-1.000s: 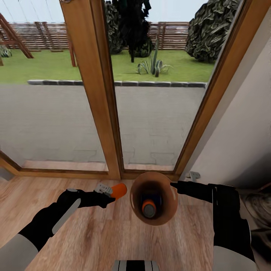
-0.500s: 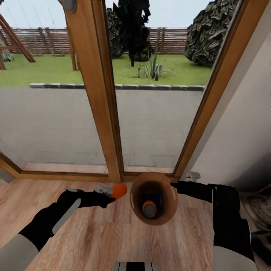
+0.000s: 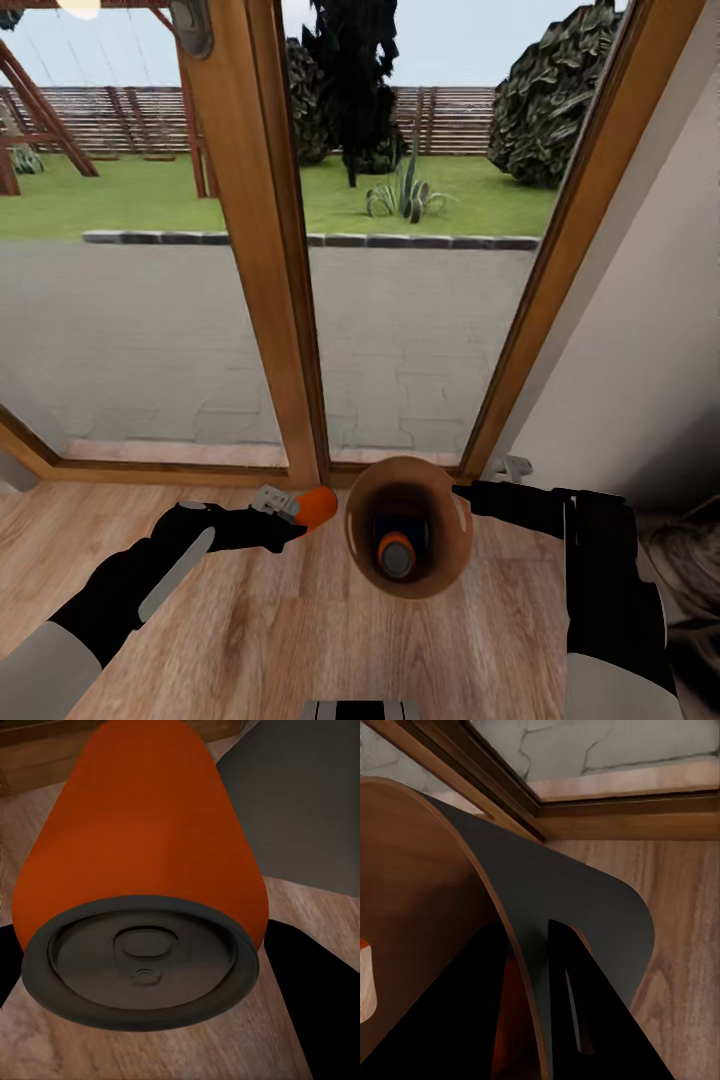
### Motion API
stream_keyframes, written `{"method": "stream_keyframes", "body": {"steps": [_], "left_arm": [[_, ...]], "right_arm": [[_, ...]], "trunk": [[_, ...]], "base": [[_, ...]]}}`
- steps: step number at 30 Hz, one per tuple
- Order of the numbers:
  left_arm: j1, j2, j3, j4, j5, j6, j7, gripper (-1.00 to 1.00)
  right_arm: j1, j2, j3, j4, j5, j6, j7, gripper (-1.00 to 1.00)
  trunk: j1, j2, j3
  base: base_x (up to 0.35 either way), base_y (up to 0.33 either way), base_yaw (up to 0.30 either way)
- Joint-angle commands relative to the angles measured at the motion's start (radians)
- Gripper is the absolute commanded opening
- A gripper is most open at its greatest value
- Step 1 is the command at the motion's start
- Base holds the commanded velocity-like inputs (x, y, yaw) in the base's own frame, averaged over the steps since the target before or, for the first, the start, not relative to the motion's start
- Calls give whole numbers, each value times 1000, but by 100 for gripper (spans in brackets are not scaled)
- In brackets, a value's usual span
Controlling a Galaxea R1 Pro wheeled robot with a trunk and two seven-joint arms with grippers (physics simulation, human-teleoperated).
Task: Put the three can of soda from the living room inside the tash can in the kitchen.
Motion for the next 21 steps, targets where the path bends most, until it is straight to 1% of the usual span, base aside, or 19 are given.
{"method": "stream_keyframes", "body": {"steps": [1, 7, 11, 13, 14, 15, 16, 17, 19, 21], "left_arm": [[0, 0, 0, 0, 0, 0, 0, -100], [0, 1, 0, 0, 0, 0, 0, -100], [0, 5, 0, -1, 0, 1, -1, -100], [0, 11, 0, -12, 0, 5, -18, -100], [1, 25, 0, -32, 1, 10, -62, -100], [0, 48, -1, -51, 0, 13, -122, -100], [0, 101, -1, -76, 0, 14, -251, -100], [1, 133, -1, -84, -1, 12, -333, -100], [0, 160, -1, -90, -2, 10, -404, -100], [1, 166, -2, -92, -3, 9, -421, -100]], "right_arm": [[0, 0, 0, 0, -20, 13, 1, -100], [0, 0, 0, 0, -20, 13, 1, -100], [0, 0, 0, 0, -19, 10, 0, -100], [0, 0, 0, 0, -19, 8, -5, -100], [0, 0, 0, 0, -19, 8, -12, -100], [0, 0, 0, 0, -19, 8, -21, -100], [0, 1, 0, 1, -18, 9, -52, -100], [1, 1, 1, 1, -18, 8, -84, -100], [1, 3, 2, 1, -18, 9, -124, -100], [1, 3, 2, 1, -19, 9, -135, -100]], "trunk": [[0, 0, 2], [0, 0, 12], [0, 0, 13], [0, 0, 13], [0, 0, 13], [0, 0, 13], [0, 0, 13], [0, 0, 13], [0, 0, 13], [0, 0, 13]], "base": [[0, 0, 0], [0, 0, 0], [0, 0, 0], [0, 0, 0], [0, 0, 0], [0, 0, 0], [0, 0, 0], [0, 0, 0], [0, 0, 0], [0, 0, 0]]}}
